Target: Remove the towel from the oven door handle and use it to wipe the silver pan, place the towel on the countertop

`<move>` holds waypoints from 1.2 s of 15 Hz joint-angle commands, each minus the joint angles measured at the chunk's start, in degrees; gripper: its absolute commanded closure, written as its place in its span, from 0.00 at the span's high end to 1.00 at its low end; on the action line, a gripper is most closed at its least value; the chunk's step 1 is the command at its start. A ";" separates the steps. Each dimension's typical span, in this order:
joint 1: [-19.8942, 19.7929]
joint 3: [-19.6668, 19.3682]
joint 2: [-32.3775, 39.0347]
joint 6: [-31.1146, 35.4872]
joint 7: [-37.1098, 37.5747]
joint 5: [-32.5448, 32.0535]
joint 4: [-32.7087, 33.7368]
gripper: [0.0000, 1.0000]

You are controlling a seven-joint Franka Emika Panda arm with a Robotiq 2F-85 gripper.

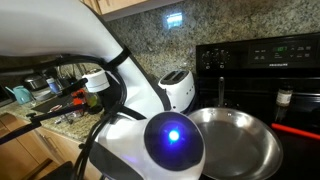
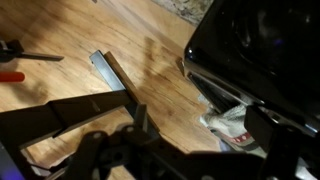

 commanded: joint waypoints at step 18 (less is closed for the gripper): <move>5.76 -7.50 3.85 1.94 3.80 2.98 5.83 1.00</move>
